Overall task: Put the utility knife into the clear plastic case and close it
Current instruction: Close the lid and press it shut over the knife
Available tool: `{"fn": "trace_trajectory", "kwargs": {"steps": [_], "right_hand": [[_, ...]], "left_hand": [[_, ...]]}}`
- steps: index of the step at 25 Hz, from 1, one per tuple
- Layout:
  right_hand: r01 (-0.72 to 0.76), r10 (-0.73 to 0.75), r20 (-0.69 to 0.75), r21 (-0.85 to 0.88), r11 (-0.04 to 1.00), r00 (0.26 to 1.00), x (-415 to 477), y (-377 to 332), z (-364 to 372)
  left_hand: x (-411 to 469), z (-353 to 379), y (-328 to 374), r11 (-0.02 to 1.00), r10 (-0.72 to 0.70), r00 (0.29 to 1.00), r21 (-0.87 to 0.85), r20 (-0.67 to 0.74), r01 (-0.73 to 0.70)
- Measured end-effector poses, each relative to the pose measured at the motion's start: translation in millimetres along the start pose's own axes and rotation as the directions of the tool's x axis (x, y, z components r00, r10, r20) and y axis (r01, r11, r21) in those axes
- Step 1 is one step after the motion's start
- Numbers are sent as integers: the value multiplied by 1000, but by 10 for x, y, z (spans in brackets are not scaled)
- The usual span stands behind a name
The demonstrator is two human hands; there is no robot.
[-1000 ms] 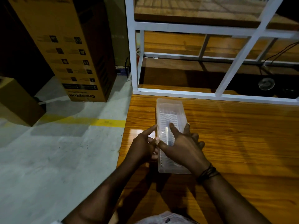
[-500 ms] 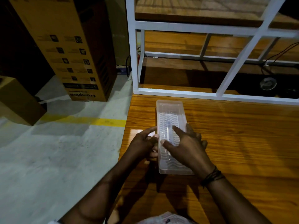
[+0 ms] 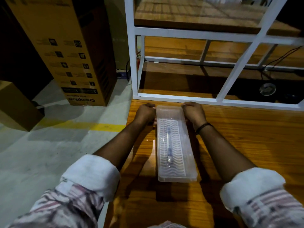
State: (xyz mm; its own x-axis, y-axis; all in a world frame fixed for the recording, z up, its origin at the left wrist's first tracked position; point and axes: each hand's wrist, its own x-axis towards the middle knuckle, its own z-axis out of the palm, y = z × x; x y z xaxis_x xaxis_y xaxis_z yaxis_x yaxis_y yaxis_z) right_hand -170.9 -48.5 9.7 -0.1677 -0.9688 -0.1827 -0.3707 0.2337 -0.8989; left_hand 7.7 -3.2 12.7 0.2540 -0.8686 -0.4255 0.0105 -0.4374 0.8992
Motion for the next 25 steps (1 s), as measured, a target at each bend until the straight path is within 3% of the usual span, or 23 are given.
{"fn": "trace_trajectory", "kwargs": {"steps": [8,15,25], "right_hand": [[-53,53,20,19,998,998,118,101,42],[-89,88,41,33,995,995,133,81,-6],[-110,94,92,185,977,991,152,137,64]], "left_hand": [[60,-30,53,994,-94,990,-42,104,99],[79,-61,46,996,-94,992,16,81,93],[209,-64,-30,996,-85,996,40,10,85]]}}
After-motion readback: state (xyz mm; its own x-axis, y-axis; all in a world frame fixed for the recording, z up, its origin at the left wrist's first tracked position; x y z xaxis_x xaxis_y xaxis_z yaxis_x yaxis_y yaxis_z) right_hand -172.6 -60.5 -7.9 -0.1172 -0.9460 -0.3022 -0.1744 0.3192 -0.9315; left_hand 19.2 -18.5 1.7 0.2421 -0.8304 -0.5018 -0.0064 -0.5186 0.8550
